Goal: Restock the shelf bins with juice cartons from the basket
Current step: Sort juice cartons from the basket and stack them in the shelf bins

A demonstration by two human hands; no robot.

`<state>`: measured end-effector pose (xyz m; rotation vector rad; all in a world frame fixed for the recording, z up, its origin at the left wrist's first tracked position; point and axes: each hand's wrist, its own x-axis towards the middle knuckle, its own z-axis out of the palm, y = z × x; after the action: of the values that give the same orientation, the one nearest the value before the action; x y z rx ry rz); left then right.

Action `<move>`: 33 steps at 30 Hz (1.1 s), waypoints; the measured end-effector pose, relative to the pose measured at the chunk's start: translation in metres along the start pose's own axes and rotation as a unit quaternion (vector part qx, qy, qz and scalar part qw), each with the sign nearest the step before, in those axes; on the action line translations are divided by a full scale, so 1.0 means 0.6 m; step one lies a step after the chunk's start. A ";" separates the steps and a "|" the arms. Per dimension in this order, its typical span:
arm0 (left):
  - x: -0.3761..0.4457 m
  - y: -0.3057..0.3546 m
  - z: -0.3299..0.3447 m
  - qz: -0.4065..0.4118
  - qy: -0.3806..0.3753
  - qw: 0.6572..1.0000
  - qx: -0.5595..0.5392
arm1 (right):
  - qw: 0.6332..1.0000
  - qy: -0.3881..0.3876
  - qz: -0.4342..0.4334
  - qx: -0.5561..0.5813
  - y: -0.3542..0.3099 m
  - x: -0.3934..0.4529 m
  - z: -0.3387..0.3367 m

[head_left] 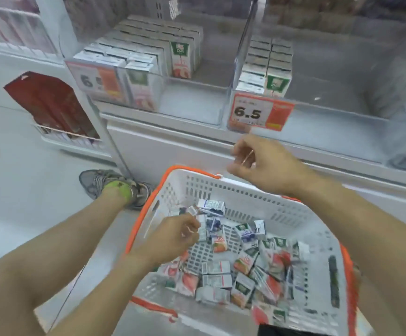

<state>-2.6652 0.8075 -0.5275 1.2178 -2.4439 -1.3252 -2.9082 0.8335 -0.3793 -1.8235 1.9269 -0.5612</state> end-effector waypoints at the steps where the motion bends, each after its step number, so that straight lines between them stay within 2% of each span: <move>1: -0.008 -0.024 0.020 -0.016 -0.037 0.999 0.015 | 0.996 -0.068 0.045 -0.022 0.021 -0.012 0.021; 3: -0.014 -0.059 0.045 -0.038 -0.118 0.989 0.082 | 0.975 -0.181 0.113 -0.056 0.059 -0.036 0.068; 5: -0.011 -0.083 0.055 -0.058 -0.179 0.971 0.149 | 0.958 -0.230 0.166 -0.036 0.086 -0.058 0.121; 9: 0.001 -0.135 0.068 -0.086 -0.238 0.950 0.184 | 0.935 -0.247 0.255 0.027 0.134 -0.095 0.230; 13: 0.013 -0.156 0.079 -0.089 -0.270 0.940 0.187 | 0.912 -0.287 0.290 0.047 0.167 -0.141 0.309; 16: 0.026 -0.154 0.080 -0.110 -0.277 0.938 0.178 | 0.913 -0.267 0.307 0.008 0.204 -0.170 0.334; 18: 0.030 -0.146 0.067 -0.119 -0.249 0.947 0.165 | 0.910 -0.260 0.322 -0.020 0.223 -0.185 0.345; 21: 0.037 -0.117 0.045 -0.140 -0.158 0.976 0.053 | 0.902 -0.259 0.345 0.017 0.231 -0.199 0.362; 23: 0.045 -0.097 0.039 -0.198 -0.094 0.968 -0.125 | 0.900 -0.256 0.351 0.036 0.229 -0.204 0.375; 25: 0.048 -0.078 0.036 -0.255 -0.062 0.913 -0.313 | 0.901 -0.257 0.348 0.027 0.226 -0.207 0.388; 27: 0.047 -0.062 0.039 -0.284 -0.070 0.849 -0.440 | 0.904 -0.268 0.334 -0.009 0.223 -0.206 0.395; 29: 0.040 -0.051 0.044 -0.293 -0.081 0.799 -0.519 | 0.906 -0.273 0.321 -0.036 0.217 -0.198 0.392; 33: 0.021 -0.042 0.059 -0.290 -0.077 0.746 -0.595 | 0.912 -0.244 0.328 -0.025 0.207 -0.170 0.347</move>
<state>-2.6739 0.8147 -0.5711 1.3877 -0.6803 -2.5267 -2.8888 0.9419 -0.6182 -1.0711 2.0161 0.1587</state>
